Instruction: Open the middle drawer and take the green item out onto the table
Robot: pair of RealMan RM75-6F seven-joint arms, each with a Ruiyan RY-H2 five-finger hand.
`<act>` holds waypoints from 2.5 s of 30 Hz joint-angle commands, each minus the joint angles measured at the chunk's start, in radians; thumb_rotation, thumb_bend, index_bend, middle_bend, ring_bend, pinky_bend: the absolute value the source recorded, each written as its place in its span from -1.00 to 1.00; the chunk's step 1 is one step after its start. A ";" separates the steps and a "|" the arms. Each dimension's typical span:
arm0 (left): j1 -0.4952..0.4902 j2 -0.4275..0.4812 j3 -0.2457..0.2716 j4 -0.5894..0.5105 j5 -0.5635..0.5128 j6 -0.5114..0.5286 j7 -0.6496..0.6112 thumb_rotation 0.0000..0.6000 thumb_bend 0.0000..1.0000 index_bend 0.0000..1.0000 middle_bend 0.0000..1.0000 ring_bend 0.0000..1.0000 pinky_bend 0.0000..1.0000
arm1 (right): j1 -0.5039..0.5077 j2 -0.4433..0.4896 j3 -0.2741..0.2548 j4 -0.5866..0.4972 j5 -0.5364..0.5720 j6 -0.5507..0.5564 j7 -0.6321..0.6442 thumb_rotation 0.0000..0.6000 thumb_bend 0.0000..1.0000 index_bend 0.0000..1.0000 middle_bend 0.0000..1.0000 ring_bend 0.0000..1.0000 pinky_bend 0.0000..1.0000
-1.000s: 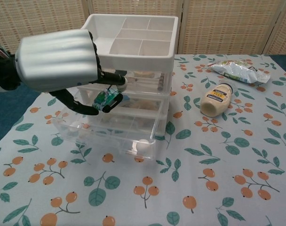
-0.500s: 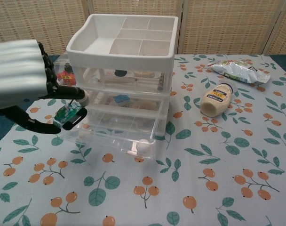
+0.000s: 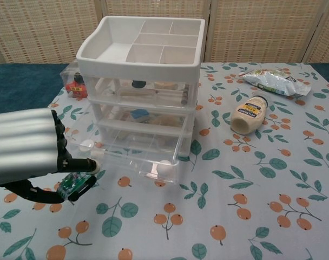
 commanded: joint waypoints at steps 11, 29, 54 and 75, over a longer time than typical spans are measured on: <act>0.027 -0.100 -0.006 0.163 -0.002 -0.028 -0.047 1.00 -0.60 -0.09 0.91 1.00 1.00 | -0.004 0.003 -0.002 -0.004 0.002 0.003 -0.005 1.00 -0.21 -0.51 -0.37 -0.55 -0.47; 0.050 -0.111 -0.005 0.185 -0.003 0.025 -0.086 1.00 -0.60 -0.31 0.91 1.00 1.00 | 0.000 0.004 -0.001 -0.012 0.003 -0.003 -0.016 1.00 -0.21 -0.51 -0.37 -0.55 -0.47; 0.180 0.200 -0.199 -0.310 -0.560 -0.031 -0.204 1.00 -0.60 -0.23 0.68 0.67 1.00 | 0.017 0.000 -0.013 -0.005 -0.011 -0.038 -0.003 1.00 -0.21 -0.51 -0.37 -0.55 -0.47; 0.466 0.283 -0.207 -0.448 -0.848 0.081 -0.160 1.00 -0.60 -0.29 0.33 0.23 0.51 | 0.061 -0.039 -0.049 0.068 -0.061 -0.112 0.087 1.00 -0.20 -0.51 -0.37 -0.55 -0.47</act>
